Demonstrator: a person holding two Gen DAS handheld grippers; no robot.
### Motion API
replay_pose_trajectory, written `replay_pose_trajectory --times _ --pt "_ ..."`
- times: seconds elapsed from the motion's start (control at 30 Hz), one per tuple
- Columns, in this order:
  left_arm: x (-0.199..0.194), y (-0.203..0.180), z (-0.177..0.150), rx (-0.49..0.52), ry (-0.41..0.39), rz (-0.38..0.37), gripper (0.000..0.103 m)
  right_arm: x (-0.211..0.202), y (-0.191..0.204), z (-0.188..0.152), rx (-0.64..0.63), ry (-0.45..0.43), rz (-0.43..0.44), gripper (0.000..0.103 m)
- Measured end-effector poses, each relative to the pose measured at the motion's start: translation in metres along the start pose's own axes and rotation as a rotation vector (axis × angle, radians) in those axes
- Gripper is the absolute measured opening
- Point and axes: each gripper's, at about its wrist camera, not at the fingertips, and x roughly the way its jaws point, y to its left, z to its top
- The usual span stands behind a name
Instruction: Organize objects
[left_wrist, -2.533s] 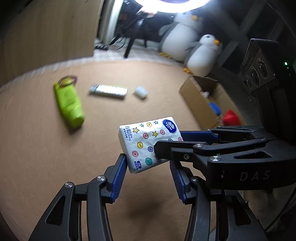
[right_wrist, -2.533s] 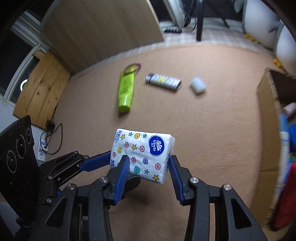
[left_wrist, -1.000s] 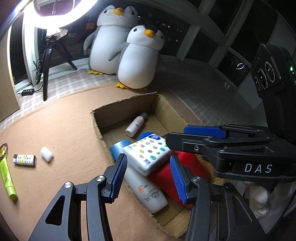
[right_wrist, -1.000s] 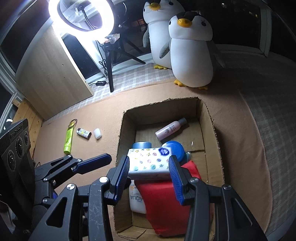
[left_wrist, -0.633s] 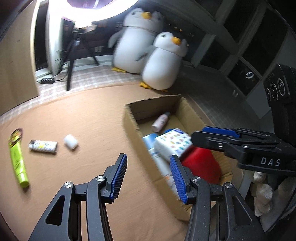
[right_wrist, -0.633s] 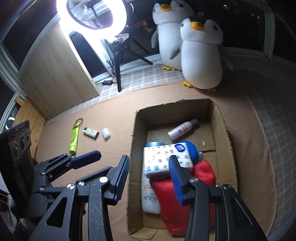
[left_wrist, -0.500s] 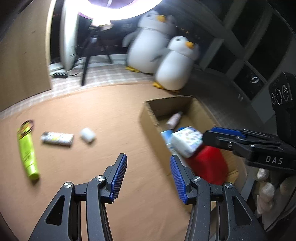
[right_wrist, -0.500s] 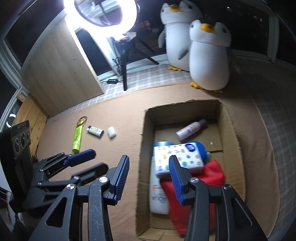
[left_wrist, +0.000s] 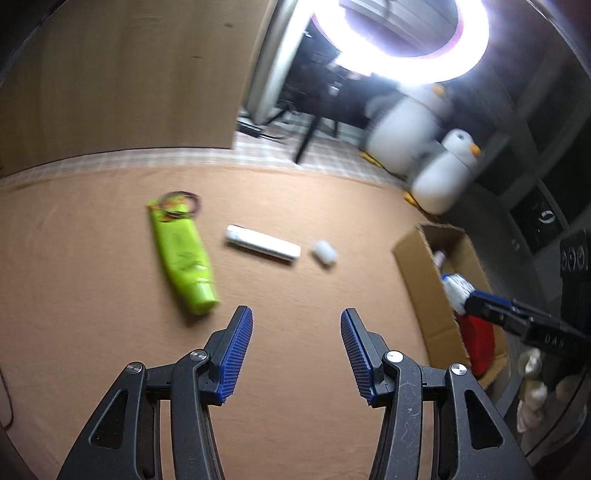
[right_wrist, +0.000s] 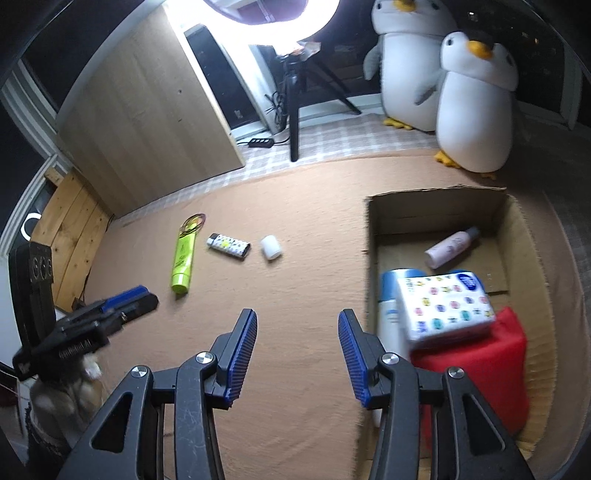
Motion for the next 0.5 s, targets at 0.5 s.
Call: replay_pose_trajectory --times 0.5 --pt "0.020 0.076 0.070 -0.045 -0.004 0.138 0.057 0.047 0.029 0.035 -0.028 0.057 -0.023 0.042"
